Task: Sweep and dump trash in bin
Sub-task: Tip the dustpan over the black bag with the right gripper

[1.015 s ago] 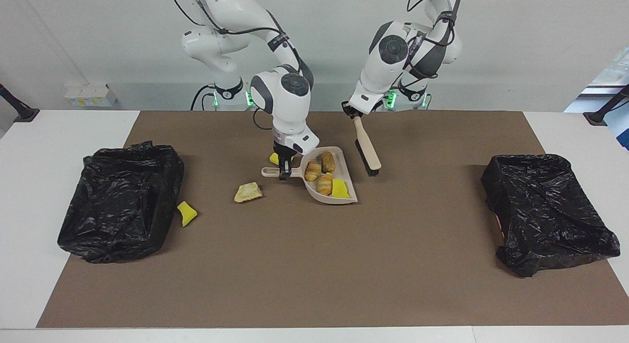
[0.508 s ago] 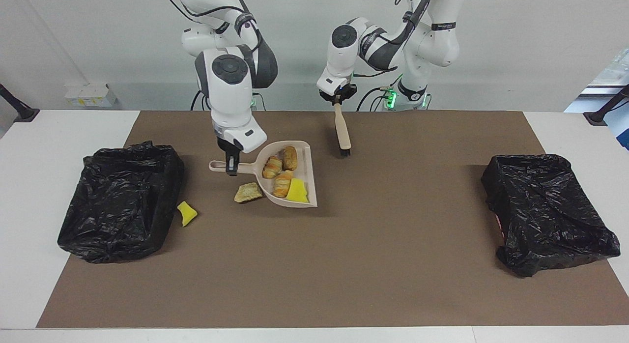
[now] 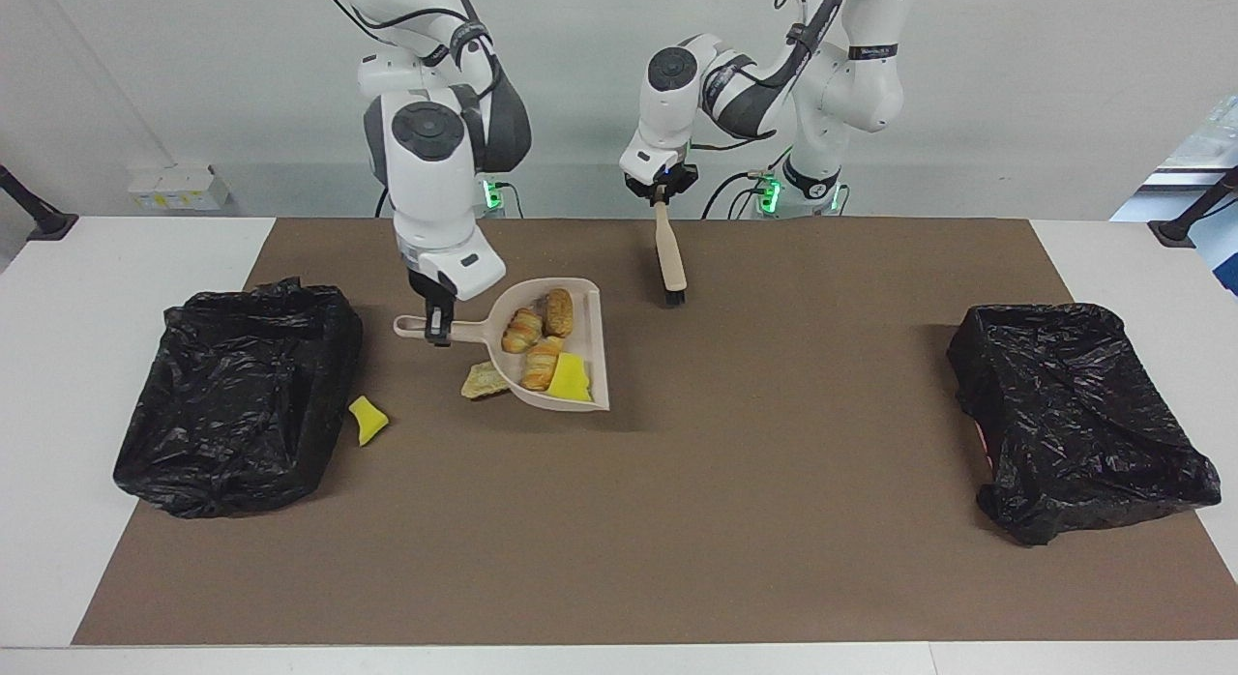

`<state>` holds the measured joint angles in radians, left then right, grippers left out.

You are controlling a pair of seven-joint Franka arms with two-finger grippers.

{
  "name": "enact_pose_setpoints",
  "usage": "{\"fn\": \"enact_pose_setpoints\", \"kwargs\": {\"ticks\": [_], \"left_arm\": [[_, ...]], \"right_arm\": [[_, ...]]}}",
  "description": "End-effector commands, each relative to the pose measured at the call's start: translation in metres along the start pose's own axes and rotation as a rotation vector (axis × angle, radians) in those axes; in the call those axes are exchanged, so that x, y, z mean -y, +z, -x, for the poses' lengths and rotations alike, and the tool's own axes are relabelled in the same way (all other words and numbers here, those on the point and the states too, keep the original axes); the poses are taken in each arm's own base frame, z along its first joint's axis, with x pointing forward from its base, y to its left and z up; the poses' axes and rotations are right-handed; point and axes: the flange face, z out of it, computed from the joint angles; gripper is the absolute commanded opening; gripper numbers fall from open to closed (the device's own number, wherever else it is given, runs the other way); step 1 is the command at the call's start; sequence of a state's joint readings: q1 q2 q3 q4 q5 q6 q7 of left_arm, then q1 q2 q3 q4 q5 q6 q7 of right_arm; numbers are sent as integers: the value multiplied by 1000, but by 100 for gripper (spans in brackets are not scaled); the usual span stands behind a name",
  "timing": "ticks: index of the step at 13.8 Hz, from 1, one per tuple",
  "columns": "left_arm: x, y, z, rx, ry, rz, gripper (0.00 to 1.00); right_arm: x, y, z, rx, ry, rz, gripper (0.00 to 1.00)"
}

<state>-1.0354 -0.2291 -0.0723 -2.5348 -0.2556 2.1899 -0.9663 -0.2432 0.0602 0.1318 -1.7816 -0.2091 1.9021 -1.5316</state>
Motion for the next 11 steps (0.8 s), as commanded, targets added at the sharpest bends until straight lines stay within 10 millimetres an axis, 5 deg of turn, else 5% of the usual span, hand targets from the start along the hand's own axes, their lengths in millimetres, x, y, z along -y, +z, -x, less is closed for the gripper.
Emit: {"fn": "enact_pose_setpoints", "kwargs": {"ticks": [1, 3, 6, 11], "left_arm": [[9, 4, 10, -23, 17, 15, 0], [9, 4, 10, -23, 21, 17, 0], [8, 4, 5, -22, 12, 20, 28], [2, -6, -17, -16, 70, 27, 76]], "right_arm": [[2, -1, 60, 8, -13, 7, 0], [9, 5, 111, 46, 0, 16, 0], [6, -2, 162, 238, -6, 78, 0], [-10, -13, 187, 521, -108, 63, 0]]}}
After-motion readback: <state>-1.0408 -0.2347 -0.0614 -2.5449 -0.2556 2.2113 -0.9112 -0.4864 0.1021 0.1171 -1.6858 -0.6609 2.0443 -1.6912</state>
